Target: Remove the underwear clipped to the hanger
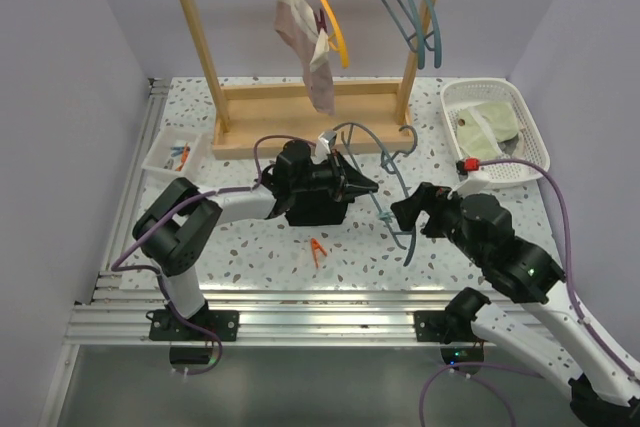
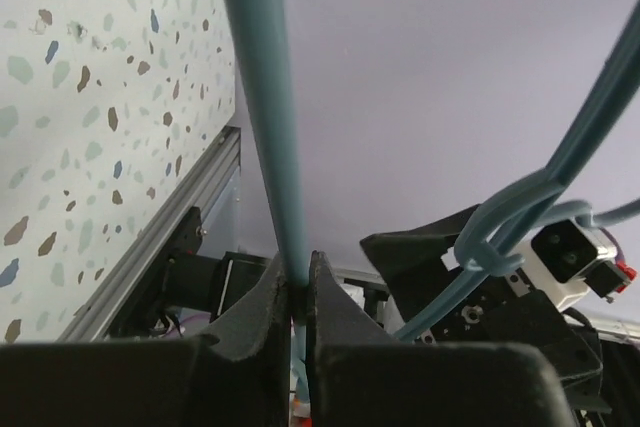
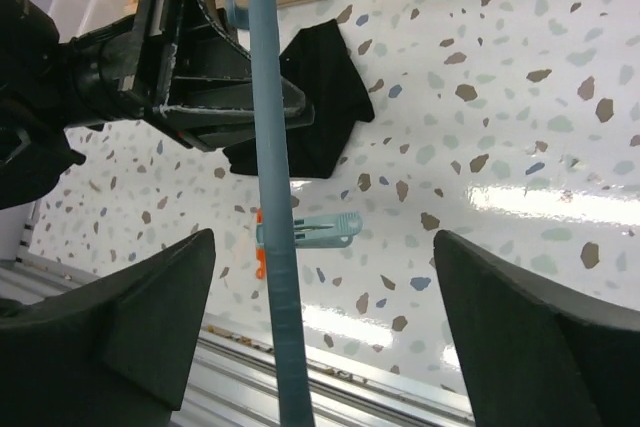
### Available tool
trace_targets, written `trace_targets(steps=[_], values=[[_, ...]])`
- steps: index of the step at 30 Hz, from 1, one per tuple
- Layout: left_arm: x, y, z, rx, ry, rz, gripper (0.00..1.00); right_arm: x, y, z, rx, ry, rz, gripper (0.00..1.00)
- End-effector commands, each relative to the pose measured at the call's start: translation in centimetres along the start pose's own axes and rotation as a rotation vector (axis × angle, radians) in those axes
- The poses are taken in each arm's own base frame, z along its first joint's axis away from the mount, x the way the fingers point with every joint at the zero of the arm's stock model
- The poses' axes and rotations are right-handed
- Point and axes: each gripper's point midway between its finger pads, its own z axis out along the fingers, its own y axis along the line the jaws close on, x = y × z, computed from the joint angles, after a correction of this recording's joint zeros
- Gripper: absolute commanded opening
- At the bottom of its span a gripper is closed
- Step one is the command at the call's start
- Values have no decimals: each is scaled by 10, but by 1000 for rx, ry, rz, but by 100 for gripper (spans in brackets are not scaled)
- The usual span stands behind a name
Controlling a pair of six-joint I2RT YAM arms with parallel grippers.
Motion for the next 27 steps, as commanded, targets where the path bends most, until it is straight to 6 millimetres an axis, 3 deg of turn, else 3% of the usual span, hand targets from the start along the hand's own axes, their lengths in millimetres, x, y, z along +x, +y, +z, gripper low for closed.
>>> trace_targets(steps=[1,5,6,8,9,11,13,14,16,17,18,19,20,21,22,24,25,27], values=[[5,-8,-6,72,32,89,0,-33,0,-15,21,-118,44,98],[2,0,-15,81,25,82,0,-48,1,-32,15,-167,103,98],[-1,-8,-19,126,12,102,0,-45,-5,-35,45,-159,131,98],[0,-5,-26,142,15,70,0,-53,-26,-45,146,-220,200,98],[-1,-16,-31,198,11,100,0,-49,-34,-51,174,-224,250,98],[3,-20,-37,235,22,69,0,-43,-41,-52,194,-231,302,98],[7,-33,-45,317,31,108,0,-37,-34,-51,148,-219,416,98],[9,-37,-47,338,44,79,0,-16,-26,-40,104,-145,436,98],[18,-52,-57,426,77,116,0,-13,-5,-30,-8,-127,581,98],[20,-52,-58,438,94,81,0,9,-4,-15,-25,-74,609,98],[25,-61,-65,482,108,106,0,7,15,-12,-123,-58,700,98],[29,-61,-67,491,126,106,0,7,22,-13,-184,-58,740,98],[31,-63,-70,495,136,108,0,24,19,0,-189,-35,764,98],[33,-63,-71,494,143,114,0,15,32,-1,-277,-48,830,98],[37,-62,-73,489,153,119,0,26,29,6,-290,-39,854,98],[40,-62,-76,490,157,124,0,21,38,5,-367,-46,914,98],[42,-60,-78,488,159,120,0,30,35,11,-366,-34,932,98],[44,-59,-81,496,162,128,0,20,38,7,-430,-70,1000,98]])
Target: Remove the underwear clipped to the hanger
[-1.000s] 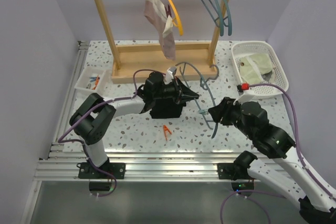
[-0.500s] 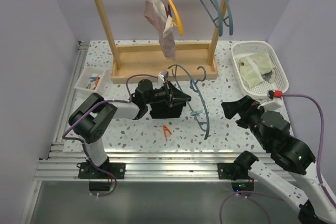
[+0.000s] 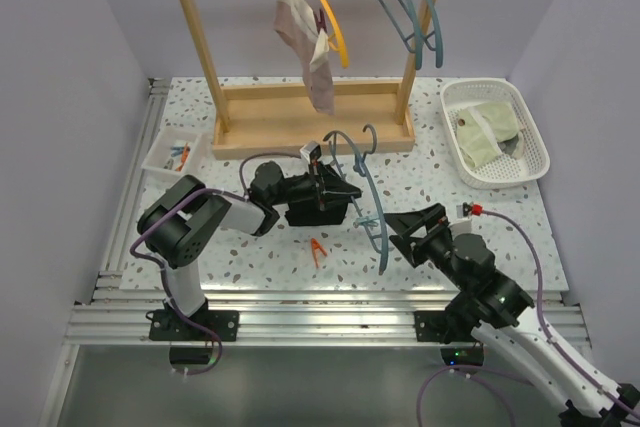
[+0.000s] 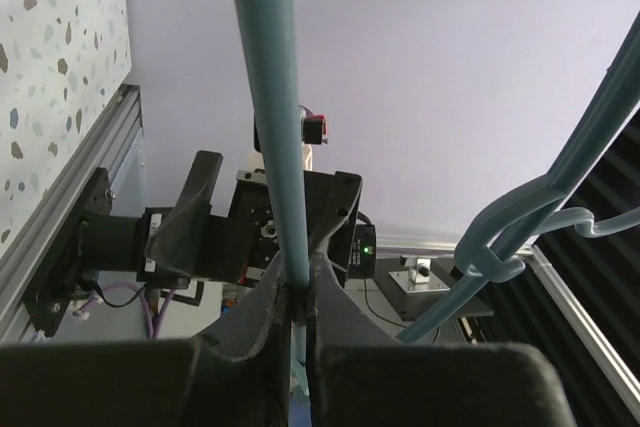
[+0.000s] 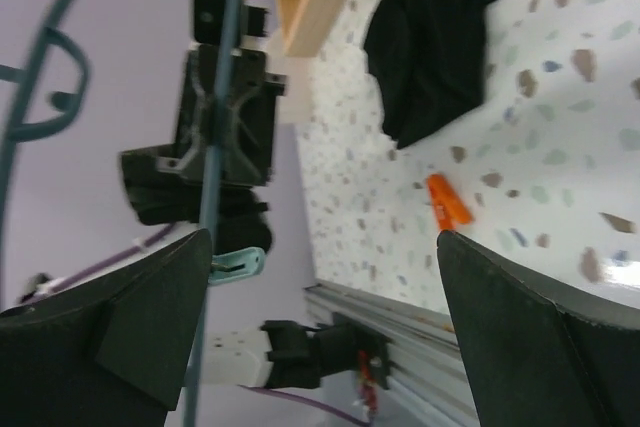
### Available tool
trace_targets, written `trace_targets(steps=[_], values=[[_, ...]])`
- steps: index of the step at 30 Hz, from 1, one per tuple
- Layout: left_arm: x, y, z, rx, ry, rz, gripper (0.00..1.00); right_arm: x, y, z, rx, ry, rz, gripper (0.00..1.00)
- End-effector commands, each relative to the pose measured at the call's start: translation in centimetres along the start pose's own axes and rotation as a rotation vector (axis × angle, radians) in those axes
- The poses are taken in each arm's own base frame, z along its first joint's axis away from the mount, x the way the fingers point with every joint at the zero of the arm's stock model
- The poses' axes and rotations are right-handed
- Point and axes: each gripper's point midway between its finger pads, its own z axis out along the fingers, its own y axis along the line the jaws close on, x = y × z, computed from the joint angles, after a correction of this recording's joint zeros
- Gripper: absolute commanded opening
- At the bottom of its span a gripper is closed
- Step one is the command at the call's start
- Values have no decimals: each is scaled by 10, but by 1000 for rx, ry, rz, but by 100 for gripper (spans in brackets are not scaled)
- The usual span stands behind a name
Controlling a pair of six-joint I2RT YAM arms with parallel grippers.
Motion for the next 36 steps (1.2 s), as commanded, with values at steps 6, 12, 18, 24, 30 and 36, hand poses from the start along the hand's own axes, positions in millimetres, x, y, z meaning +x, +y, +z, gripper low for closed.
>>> trace_targets(steps=[6,12,18,24,30,36], values=[[40,-57,-22,255,104,234,0,-11,60,-11,-337,-5,339,98],[39,-60,-21,262,100,239,0,-2,57,-7,-278,40,319,98],[38,-58,-19,245,93,245,0,5,62,-2,-262,74,299,98],[34,-53,-16,230,85,250,0,9,75,8,-263,99,284,90],[35,-52,-15,233,86,249,0,11,79,18,-258,101,276,74],[34,-52,-16,241,84,241,0,9,84,20,-266,97,282,33]])
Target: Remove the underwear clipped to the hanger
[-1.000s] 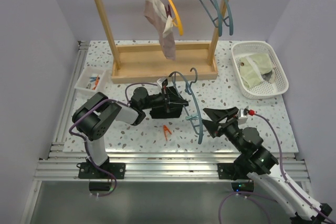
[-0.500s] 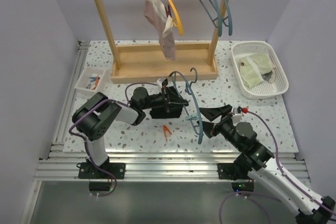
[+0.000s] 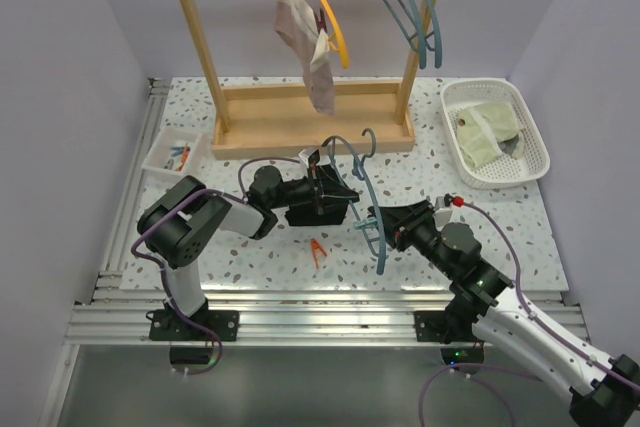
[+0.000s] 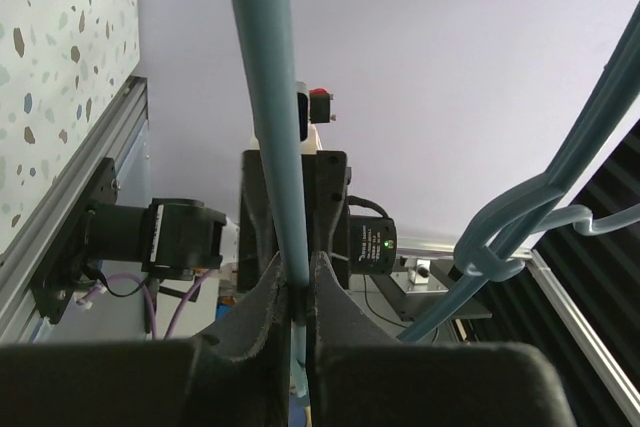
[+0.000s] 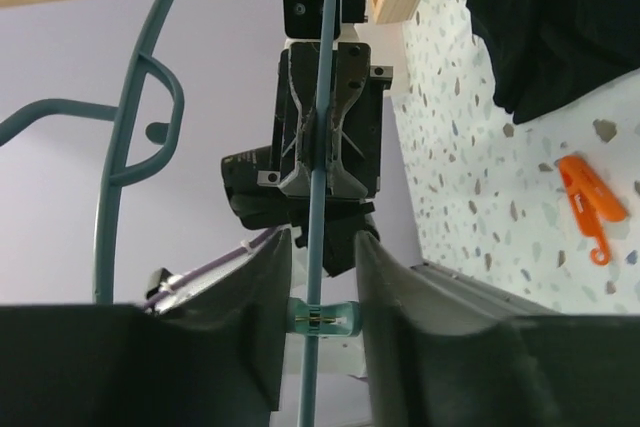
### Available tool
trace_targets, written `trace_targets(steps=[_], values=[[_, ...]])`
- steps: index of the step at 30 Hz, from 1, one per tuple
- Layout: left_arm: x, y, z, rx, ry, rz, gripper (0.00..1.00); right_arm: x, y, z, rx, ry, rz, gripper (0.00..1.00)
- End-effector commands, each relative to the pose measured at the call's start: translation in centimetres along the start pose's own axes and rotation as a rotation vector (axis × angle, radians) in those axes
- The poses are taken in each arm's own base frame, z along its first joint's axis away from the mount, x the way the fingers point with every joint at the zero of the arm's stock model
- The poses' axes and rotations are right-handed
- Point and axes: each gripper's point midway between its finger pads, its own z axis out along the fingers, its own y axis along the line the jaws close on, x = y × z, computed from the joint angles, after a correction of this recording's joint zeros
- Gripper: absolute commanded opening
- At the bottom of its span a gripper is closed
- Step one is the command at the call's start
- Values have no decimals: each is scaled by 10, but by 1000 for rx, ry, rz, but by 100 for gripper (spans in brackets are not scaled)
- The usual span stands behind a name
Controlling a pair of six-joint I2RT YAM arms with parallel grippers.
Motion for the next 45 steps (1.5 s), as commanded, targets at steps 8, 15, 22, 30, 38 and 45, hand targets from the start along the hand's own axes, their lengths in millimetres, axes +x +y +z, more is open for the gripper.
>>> trace_targets(steps=[8,15,22,30,38,45], values=[[33,-62,-13,283,88,271,0,-4,34,-13,-64,-30,-10,0],[33,-64,-16,295,90,269,0,-23,23,-25,-14,-129,-2,0],[34,-67,-24,302,90,277,0,-52,4,-48,60,-279,-6,0],[35,-70,-26,282,101,320,0,-43,-61,-38,481,-162,-358,0],[27,-56,-24,196,87,349,0,-40,-7,-12,404,-119,-610,59],[11,-38,-29,120,60,322,0,-54,52,-46,379,-166,-812,81]])
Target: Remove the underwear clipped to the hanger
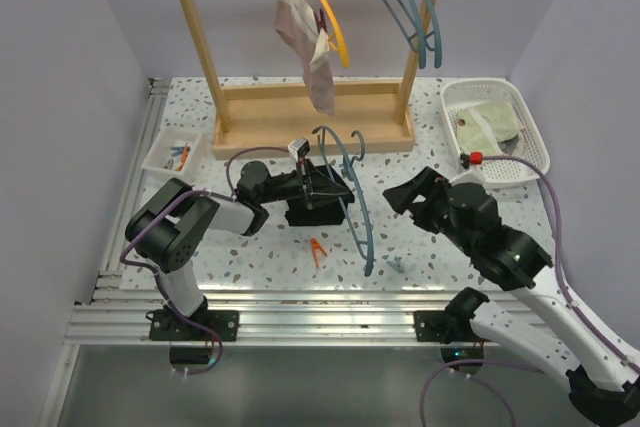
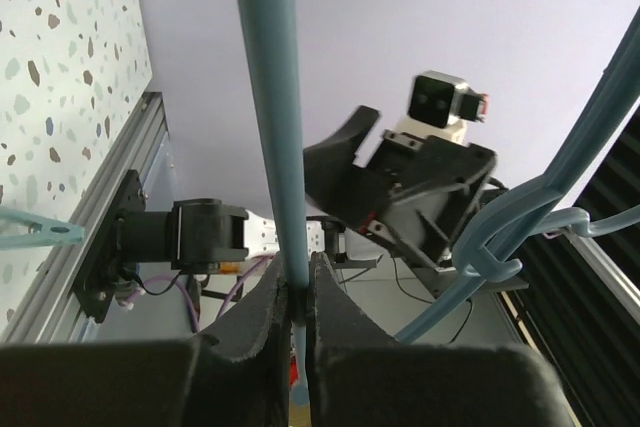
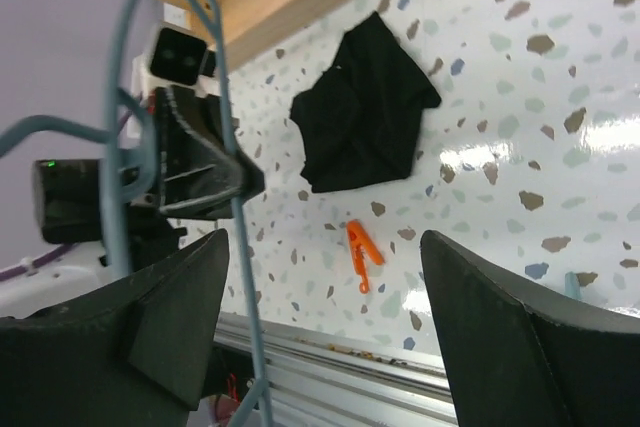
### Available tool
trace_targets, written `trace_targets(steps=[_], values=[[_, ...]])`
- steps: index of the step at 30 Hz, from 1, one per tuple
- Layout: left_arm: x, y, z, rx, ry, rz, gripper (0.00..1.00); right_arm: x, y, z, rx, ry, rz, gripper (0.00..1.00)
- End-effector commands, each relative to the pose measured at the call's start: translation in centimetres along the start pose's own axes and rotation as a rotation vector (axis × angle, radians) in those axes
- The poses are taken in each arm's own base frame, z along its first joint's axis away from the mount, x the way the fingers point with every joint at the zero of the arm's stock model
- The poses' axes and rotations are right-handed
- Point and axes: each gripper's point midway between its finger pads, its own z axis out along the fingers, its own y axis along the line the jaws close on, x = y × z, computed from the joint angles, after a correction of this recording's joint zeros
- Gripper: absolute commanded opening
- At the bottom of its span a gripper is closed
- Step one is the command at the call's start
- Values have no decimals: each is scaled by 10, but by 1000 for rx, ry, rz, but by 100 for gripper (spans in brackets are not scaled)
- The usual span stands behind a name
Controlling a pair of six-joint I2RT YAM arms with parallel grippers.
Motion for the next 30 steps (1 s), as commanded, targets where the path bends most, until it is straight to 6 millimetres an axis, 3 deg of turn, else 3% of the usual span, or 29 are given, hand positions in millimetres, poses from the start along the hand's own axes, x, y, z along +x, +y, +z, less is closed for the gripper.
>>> trace_targets(steps=[1,5,9,10,16,20,26,30], values=[[9,-24,-8,92,42,179,0,-22,0,-27,13,-36,-196,81],[4,-18,-6,72,40,162,0,-26,9,-47,-54,-24,-291,80],[-1,-15,-4,61,44,148,0,3,33,-58,-214,167,-472,78],[-2,-15,-3,61,44,148,0,9,30,-54,-208,207,-527,77],[-12,-14,3,55,42,141,0,22,54,-61,-358,279,-599,77],[-16,-16,7,66,39,137,0,39,48,-52,-345,388,-614,72],[-22,-14,12,58,36,134,0,41,57,-57,-396,397,-617,73],[-27,-12,14,59,26,126,0,52,49,-52,-374,448,-617,73]])
